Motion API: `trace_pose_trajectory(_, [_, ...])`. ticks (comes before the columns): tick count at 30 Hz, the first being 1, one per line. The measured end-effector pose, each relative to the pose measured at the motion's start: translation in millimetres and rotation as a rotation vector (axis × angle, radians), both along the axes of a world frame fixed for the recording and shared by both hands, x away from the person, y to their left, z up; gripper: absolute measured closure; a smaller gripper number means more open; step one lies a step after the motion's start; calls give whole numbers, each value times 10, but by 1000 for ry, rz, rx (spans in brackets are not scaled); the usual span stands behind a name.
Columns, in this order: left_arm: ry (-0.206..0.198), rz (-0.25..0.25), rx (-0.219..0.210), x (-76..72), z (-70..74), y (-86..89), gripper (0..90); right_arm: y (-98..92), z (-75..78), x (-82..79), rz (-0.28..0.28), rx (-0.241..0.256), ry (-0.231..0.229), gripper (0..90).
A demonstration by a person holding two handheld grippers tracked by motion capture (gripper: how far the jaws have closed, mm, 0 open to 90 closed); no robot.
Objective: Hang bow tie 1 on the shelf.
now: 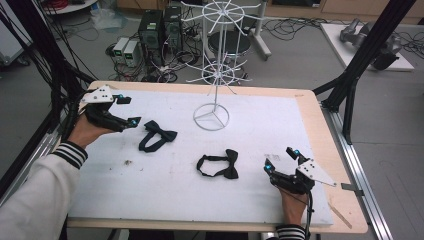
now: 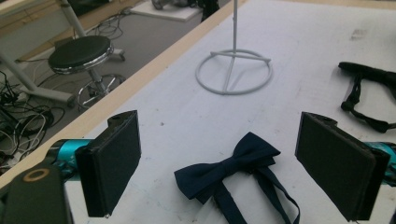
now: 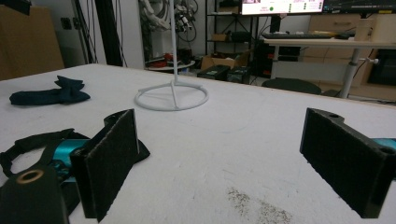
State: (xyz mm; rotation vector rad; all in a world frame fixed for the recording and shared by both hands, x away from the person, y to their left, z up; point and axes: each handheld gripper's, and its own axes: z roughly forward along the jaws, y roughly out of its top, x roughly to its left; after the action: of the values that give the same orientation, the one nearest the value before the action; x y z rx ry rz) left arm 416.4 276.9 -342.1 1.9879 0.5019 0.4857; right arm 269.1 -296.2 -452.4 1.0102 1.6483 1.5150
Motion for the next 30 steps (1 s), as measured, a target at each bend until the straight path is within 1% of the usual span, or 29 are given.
trace_pose_trajectory(3, [16,-18,34,63,-6,-45,148,0,0,0,0,0,0,110])
trace_pose_trajectory(4, [11,-23,34,74,-15,-57,149,0,0,0,0,0,0,109])
trace_pose_trajectory(5, [15,-27,28,83,-27,-65,153,0,0,0,-1,-1,-1,110])
trace_pose_trajectory(9, [42,-33,68,124,-95,-101,153,1,0,-3,0,2,2,109])
trace_pose_trajectory(12, [53,-38,74,147,-122,-114,153,1,0,-3,-1,1,1,110])
trace_pose_trajectory(13, [54,-36,71,154,-130,-116,154,1,0,-3,-1,1,0,110])
trace_pose_trajectory(14, [59,-33,78,160,-132,-109,155,1,0,-3,-1,1,1,110])
trace_pose_trajectory(15, [62,-31,69,167,-139,-108,154,1,0,-3,0,2,1,110])
trace_pose_trajectory(17, [66,-25,75,173,-143,-100,154,2,0,-3,-1,2,1,109])
trace_pose_trajectory(20, [74,-13,98,187,-153,-103,154,2,0,-3,-1,2,1,110])
trace_pose_trajectory(21, [84,-17,112,195,-153,-117,154,2,0,-3,-1,2,1,110])
trace_pose_trajectory(22, [91,-19,143,205,-138,-140,154,1,-1,-3,0,0,0,109])
trace_pose_trajectory(23, [88,-28,165,217,-113,-163,154,1,-1,-3,0,0,0,109])
trace_pose_trajectory(24, [94,-37,148,229,-90,-184,154,1,0,-4,-1,-1,0,109])
trace_pose_trajectory(25, [96,-39,142,247,-62,-201,154,1,0,-4,-1,-1,0,109])
trace_pose_trajectory(26, [90,-40,149,262,-43,-227,155,0,0,-3,0,0,-1,110])
trace_pose_trajectory(27, [86,-44,171,283,-26,-248,155,0,0,-3,0,0,-1,110])
trace_pose_trajectory(30, [98,-54,201,340,0,-308,155,3,-1,-5,-1,0,-3,109])
